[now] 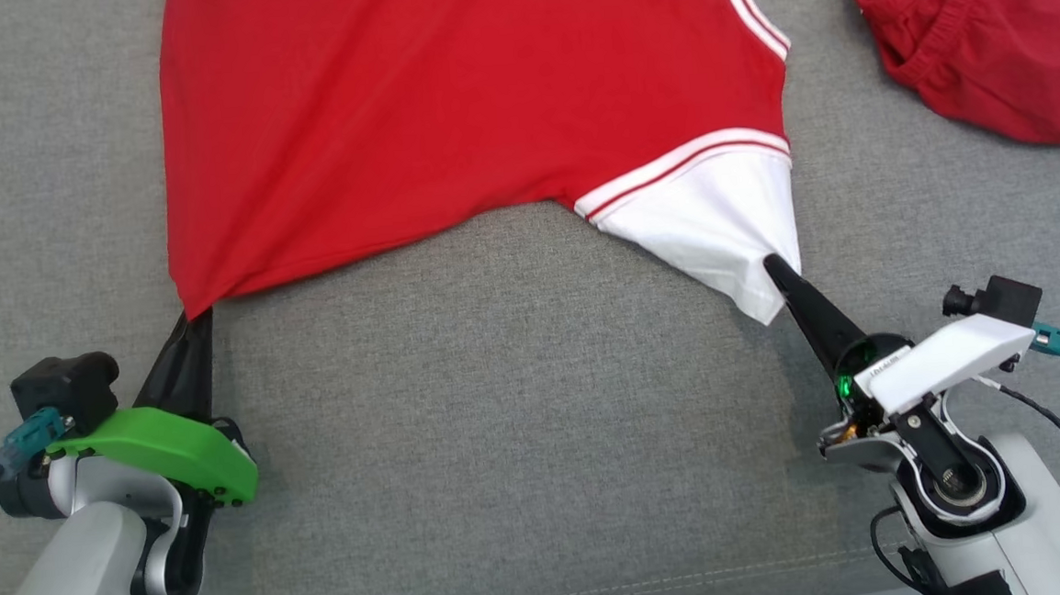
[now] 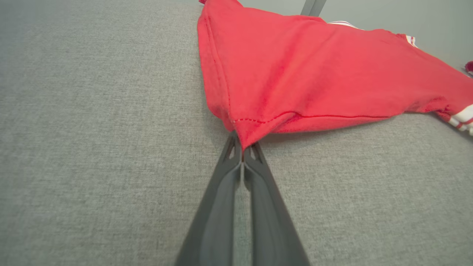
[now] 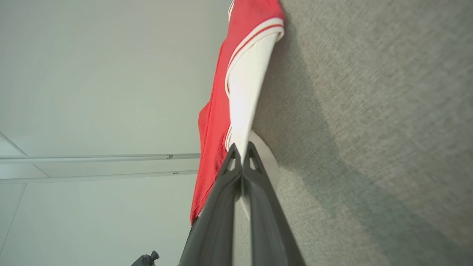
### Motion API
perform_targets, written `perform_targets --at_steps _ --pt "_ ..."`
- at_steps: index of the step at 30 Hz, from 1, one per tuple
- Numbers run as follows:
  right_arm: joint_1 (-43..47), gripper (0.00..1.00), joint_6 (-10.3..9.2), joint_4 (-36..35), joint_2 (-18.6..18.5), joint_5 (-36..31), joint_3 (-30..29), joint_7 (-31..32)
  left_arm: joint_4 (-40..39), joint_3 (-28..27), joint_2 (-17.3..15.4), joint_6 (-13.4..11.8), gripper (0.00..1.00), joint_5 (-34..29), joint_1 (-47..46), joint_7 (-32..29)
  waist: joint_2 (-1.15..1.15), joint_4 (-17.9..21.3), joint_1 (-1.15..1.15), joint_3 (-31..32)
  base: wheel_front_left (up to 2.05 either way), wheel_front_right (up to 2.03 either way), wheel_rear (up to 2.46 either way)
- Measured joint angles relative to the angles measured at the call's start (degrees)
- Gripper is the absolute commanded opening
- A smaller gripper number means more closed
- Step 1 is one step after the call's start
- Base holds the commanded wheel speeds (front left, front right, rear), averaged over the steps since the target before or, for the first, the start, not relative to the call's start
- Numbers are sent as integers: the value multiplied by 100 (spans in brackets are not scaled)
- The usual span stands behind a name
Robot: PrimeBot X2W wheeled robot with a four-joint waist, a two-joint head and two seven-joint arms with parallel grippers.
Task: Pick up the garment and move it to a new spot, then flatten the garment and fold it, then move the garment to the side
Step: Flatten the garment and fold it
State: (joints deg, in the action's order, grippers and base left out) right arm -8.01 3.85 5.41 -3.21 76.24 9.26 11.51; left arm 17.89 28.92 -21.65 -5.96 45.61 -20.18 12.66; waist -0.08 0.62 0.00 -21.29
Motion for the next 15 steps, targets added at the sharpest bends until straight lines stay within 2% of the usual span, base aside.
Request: perform_targets --at_steps 4,9,15 --pt "328 0 51 -316 -198 112 10 246 -19 -63 -146 92 0 30 120 -1 0 -23 0 276 0 0 0" --pt "933 0 93 -746 -615 219 165 730 -26 178 -410 148 0 -134 587 -8 0 -47 0 570 0 0 0" --pt "1825 0 92 -968 -866 344 127 899 -99 230 -417 132 0 -138 1156 0 0 -45 0 752 0 0 0"
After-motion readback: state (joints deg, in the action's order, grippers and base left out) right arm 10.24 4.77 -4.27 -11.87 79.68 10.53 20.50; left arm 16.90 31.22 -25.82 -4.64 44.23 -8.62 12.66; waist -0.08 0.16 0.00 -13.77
